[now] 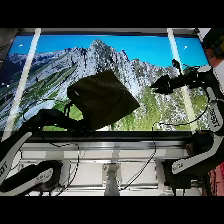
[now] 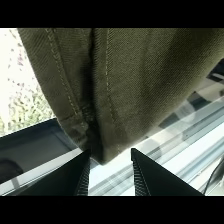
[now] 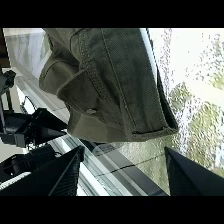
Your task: Fold the clothes and pants, and hang the long-sleeved shirts on hangers.
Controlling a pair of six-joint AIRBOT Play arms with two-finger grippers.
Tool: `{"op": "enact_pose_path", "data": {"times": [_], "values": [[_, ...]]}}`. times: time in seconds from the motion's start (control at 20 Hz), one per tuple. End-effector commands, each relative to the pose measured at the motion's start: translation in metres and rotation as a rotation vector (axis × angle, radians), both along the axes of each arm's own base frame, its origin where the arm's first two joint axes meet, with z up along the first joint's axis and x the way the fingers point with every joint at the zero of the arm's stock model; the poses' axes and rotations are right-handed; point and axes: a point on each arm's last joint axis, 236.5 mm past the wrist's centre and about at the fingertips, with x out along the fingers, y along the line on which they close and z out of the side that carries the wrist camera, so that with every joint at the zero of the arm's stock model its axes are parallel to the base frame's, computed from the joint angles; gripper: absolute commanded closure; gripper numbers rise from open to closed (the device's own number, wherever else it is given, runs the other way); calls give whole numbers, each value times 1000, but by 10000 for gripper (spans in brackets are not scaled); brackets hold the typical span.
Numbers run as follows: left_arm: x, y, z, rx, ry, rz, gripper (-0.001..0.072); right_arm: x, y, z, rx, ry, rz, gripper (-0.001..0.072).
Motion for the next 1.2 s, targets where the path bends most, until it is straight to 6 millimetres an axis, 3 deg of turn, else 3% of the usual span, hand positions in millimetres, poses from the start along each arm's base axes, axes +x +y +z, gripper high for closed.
{"op": "enact_pose_path", "data": {"times": [0.0,0.25,0.4,0.5,0.65,0.9,1.15], "values": [[2,-2,-4,-11,-2,-1,408,0,1,0,0,-1,2,120],[10,-6,-1,-31,-32,13,435,-18,16,-16,-76,33,108,144],[10,-6,-1,-31,-32,13,440,-29,39,-28,-77,72,186,164],[10,-6,-1,-31,-33,12,513,-37,52,-44,-83,105,235,165],[10,-6,-1,-32,-55,-12,513,-43,69,-61,-79,120,292,164],[10,-6,-1,-33,-54,-11,513,-37,71,-83,-117,106,286,165],[10,-6,-1,-33,-54,-11,513,-34,75,-85,-129,93,286,165]]}}
